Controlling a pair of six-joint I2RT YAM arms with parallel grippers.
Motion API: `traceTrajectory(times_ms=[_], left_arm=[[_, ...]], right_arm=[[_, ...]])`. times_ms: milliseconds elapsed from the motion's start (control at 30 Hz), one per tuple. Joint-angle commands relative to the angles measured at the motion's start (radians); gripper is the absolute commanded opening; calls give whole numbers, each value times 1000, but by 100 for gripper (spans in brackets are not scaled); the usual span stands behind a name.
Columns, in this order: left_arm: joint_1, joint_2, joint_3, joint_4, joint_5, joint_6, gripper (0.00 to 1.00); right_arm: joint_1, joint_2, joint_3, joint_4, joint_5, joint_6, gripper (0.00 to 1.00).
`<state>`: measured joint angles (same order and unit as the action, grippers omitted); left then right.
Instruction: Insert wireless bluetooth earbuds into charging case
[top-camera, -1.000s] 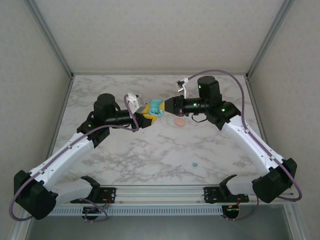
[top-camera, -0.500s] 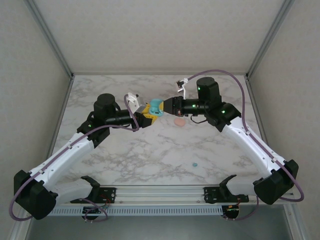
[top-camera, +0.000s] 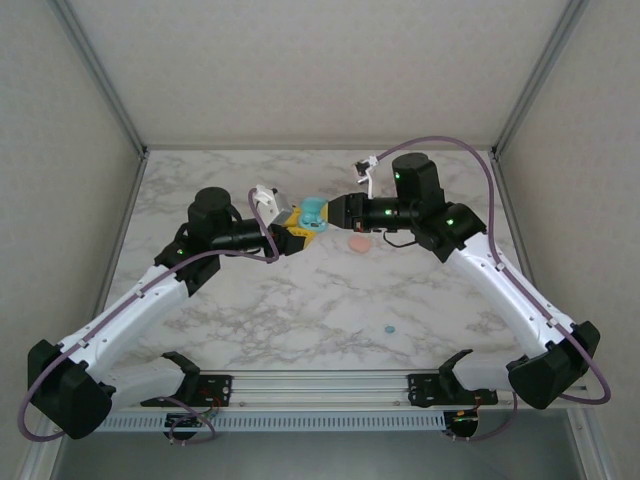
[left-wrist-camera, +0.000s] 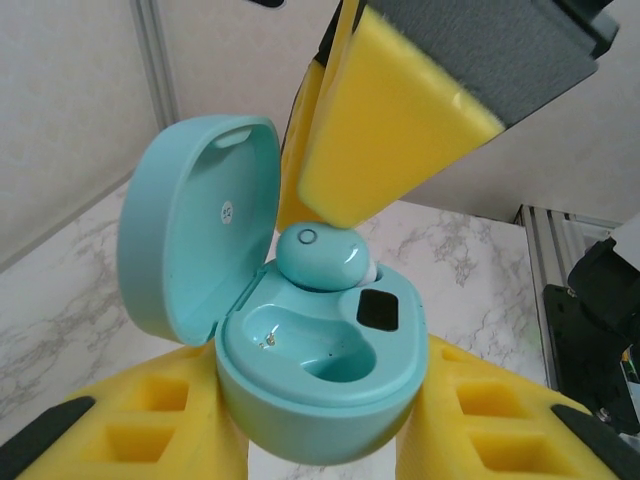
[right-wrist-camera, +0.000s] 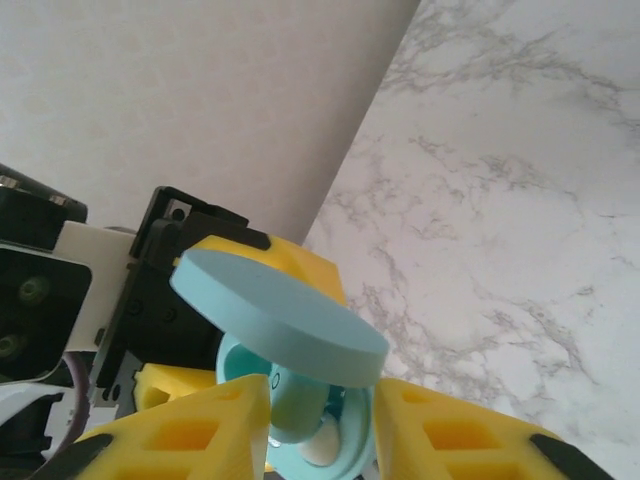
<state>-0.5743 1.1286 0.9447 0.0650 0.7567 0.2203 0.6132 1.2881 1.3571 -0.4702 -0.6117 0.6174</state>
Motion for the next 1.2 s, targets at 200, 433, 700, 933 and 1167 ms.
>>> traceTrajectory(times_ms=[200,433,700,933,1167], left_arm=[[-12,-6,32,55,2,-11,21],[-11,-9,24,44,-52,-2,21],[-11,-47,-16,57,-99,-10,21],[-10,-94,-37,53,-130,-9,21],[-10,-98,-21,35,-132,-2,21]], right_arm=[[7,-8,56,-99,37,-41,37],[7,-98,60,-100,88,-48,43],[-104,-277,-86,-552,613,87,45],[-132,-328,-529,-542,532,244,46],[-131,-305,-808,-300,360,410,50]])
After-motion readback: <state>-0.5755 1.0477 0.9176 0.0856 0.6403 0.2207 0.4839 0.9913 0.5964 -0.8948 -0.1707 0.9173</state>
